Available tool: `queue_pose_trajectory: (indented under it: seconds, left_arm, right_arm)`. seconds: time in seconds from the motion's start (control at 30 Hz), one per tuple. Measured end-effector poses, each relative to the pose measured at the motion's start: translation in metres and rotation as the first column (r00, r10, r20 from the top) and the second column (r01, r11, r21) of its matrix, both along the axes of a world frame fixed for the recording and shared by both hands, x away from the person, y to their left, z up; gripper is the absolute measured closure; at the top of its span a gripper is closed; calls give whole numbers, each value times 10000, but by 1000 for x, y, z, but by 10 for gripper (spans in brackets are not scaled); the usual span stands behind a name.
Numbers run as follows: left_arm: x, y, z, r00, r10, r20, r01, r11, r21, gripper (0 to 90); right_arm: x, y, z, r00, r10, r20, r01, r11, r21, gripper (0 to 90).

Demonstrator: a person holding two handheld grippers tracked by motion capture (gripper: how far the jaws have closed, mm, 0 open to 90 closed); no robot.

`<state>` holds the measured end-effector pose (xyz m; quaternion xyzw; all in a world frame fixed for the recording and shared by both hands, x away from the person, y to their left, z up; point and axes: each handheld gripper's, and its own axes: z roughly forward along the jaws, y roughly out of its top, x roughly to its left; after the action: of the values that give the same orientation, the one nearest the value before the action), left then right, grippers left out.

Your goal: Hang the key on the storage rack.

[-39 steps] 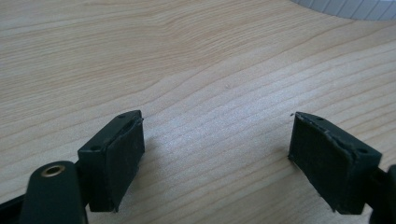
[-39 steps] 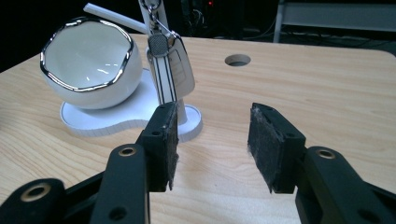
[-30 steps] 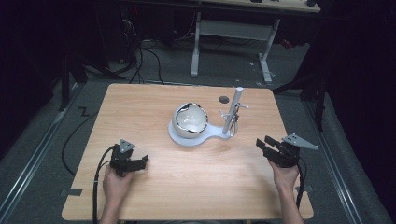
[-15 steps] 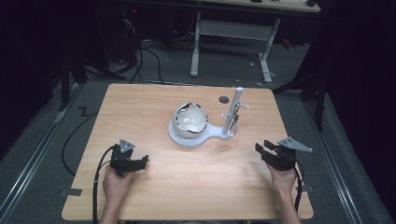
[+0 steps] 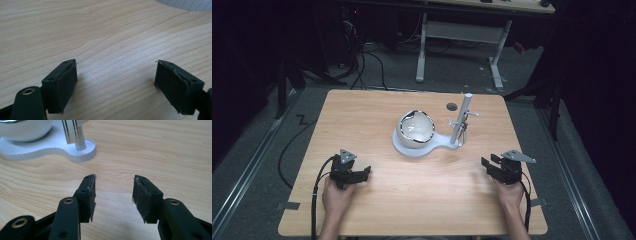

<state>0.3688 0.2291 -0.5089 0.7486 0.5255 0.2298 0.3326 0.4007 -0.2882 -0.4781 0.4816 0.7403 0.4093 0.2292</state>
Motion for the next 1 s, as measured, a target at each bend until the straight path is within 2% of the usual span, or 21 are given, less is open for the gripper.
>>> queue_pose_trajectory:
  seconds: [0.43, 0.6, 0.77, 1.0]
  left_arm:
    - [0, 0, 0, 10000, -3, -4, 3, 10000, -3, 186]
    - [0, 0, 0, 10000, 0, 1, 0, 10000, -2, 186]
    - [0, 0, 0, 10000, 1, 0, -1, 10000, -4, 186]
    - [0, 0, 0, 10000, 1, -2, -1, 10000, -7, 186]
  right_arm:
    - [10, 11, -15, 9987, 122, -487, -143, 9990, -418, 516]
    - [14, 13, -22, 9966, 104, -817, -153, 9981, -589, 492]
    - [15, 19, -25, 9961, -1, -882, -102, 9931, -1168, 460]
    - [17, 18, -25, 9950, -292, -955, 170, 9919, -1257, 409]
